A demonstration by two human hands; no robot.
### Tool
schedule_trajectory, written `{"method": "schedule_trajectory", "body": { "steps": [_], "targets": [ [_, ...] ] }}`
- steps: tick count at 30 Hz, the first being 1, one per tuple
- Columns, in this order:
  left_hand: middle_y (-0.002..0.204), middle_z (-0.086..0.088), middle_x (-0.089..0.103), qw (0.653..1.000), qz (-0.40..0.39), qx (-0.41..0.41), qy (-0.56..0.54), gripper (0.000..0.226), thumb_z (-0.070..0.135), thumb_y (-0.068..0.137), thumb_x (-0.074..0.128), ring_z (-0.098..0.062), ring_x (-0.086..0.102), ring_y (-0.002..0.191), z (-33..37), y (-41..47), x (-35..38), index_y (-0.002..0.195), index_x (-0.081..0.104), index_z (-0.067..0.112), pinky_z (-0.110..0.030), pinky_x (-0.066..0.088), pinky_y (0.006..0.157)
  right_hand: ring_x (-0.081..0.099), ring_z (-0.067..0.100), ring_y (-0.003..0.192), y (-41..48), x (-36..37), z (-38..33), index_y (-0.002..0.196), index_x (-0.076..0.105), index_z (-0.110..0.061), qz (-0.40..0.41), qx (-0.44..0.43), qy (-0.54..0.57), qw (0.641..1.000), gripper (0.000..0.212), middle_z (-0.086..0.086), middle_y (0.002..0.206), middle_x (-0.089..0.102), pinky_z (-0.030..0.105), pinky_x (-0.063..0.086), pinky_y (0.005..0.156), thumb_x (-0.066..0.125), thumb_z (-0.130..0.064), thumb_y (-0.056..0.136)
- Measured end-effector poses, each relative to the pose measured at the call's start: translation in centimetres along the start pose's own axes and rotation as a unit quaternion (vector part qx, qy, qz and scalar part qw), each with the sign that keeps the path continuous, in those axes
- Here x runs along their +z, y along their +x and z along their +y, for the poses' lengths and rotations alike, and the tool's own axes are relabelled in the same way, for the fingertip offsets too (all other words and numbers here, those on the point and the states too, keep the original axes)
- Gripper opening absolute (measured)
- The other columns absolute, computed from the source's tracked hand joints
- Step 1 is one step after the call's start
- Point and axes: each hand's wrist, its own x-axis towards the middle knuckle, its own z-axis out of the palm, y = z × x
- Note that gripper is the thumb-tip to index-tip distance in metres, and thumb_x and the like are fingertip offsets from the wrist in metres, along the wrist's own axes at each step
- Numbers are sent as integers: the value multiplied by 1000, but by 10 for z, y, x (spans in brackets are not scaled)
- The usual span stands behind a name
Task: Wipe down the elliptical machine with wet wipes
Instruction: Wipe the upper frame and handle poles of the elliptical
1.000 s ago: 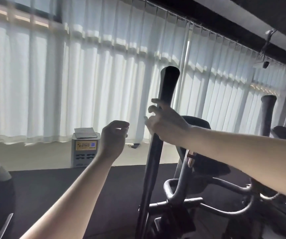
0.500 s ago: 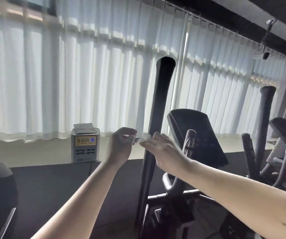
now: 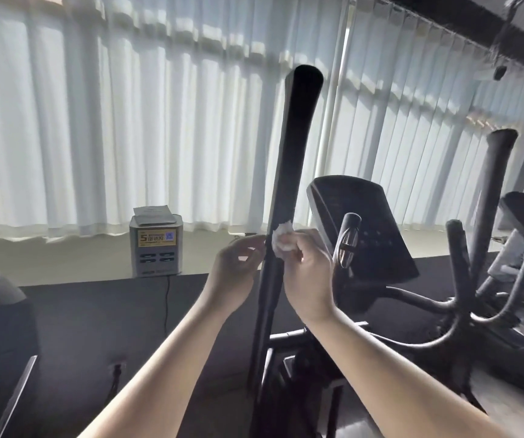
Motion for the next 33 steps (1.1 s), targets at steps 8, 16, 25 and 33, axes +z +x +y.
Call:
{"method": "schedule_trajectory", "body": {
  "steps": [8,16,25,33],
  "targets": [
    [111,18,72,999,26,-29,-15,29,17,100,59,2,68,99,-13,-25,7,109,75,39,-25,54,89,71,5,89,-5,-6,-10,89,74,-16,-59,125,46,989,29,-7,97,66,27,58,83,67,12,85],
    [113,19,70,999,19,-27,-11,31,16,99,58,4,66,98,-5,-32,9,113,72,40,-9,48,80,65,-11,83,40,-12,-24,98,74,-5,5,136,91,987,14,-31,90,67,8,50,73,69,5,92],
    [118,17,64,1000,12,-17,-5,41,11,99,57,1,67,98,-8,-39,14,127,70,38,-8,50,78,70,12,71,-34,-16,0,74,74,-16,-99,315,126,936,29,0,69,73,31,54,82,62,2,92],
    [125,16,64,999,9,-29,-19,51,6,100,54,2,67,102,-13,-46,21,137,62,40,-10,51,78,70,-5,94,26,-4,-11,107,79,-23,-29,259,160,952,22,-24,94,75,14,52,88,63,-9,100]
  ]
}}
